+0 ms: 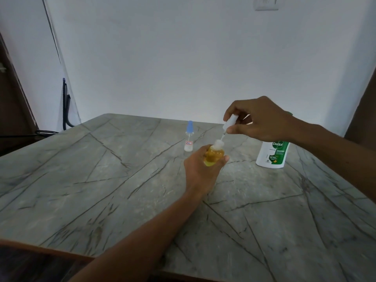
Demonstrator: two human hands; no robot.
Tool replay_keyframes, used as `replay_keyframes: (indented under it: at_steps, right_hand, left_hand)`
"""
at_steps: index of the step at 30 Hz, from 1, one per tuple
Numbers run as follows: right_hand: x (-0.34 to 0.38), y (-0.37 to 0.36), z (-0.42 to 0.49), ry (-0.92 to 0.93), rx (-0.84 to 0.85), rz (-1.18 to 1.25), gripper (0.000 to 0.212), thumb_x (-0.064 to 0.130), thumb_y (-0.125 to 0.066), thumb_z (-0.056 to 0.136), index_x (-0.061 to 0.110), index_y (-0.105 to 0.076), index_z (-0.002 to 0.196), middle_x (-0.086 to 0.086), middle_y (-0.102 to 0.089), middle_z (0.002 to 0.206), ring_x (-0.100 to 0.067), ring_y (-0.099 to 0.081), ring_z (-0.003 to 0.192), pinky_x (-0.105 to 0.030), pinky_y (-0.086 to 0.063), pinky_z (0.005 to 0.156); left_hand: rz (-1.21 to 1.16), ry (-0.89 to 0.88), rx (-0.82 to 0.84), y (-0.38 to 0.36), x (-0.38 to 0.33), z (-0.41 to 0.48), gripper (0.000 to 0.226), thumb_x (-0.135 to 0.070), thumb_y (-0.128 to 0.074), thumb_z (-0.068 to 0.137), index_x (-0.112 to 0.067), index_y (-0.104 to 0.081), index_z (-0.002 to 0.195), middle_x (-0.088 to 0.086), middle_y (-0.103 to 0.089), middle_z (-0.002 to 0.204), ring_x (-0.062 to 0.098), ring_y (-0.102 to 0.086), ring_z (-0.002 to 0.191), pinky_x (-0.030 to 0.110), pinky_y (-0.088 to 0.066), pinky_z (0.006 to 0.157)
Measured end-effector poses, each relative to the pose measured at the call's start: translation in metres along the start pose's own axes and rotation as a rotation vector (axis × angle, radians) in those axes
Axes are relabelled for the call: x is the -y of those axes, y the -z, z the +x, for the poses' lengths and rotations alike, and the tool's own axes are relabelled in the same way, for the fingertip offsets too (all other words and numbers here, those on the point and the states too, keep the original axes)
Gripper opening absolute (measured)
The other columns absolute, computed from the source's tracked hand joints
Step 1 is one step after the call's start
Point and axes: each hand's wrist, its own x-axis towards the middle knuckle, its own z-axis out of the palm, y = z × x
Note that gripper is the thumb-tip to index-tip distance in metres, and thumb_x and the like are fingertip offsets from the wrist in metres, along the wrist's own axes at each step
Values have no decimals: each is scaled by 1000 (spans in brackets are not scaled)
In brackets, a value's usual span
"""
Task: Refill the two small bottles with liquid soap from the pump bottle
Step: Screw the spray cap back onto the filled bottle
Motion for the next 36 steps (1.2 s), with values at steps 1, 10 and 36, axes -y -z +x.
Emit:
replay_keyframes:
  at_steps: [1,10,36]
  right_hand:
    - [0,-2,4,17,37,-19,25,25,-80,77,21,-69,99,9,-70,87,-3,-65,77,-20,-53,73]
    - [0,-13,27,46,268,-125,16,23,-73,84,26,-69,99,7,-70,86,-5,-63,76,-14,-46,67]
    - [6,-10,42,124,431,-89,21,23,-76,81,37,-71,96,20,-69,92,1,-62,86,-16,-44,74]
  left_hand:
    - [-6,2,-2,-1,0,-1,46,-50,-73,74,-30,-60,113,-24,-55,93,-14,-50,76,2,-34,63]
    - [-12,36,-4,0,-1,2,46,-52,-72,73,-27,-62,111,-17,-62,95,-7,-54,76,4,-39,67]
    - [-30,42,-6,3,-6,2,42,-49,-72,76,-25,-62,109,-20,-56,90,-14,-49,67,-1,-34,60]
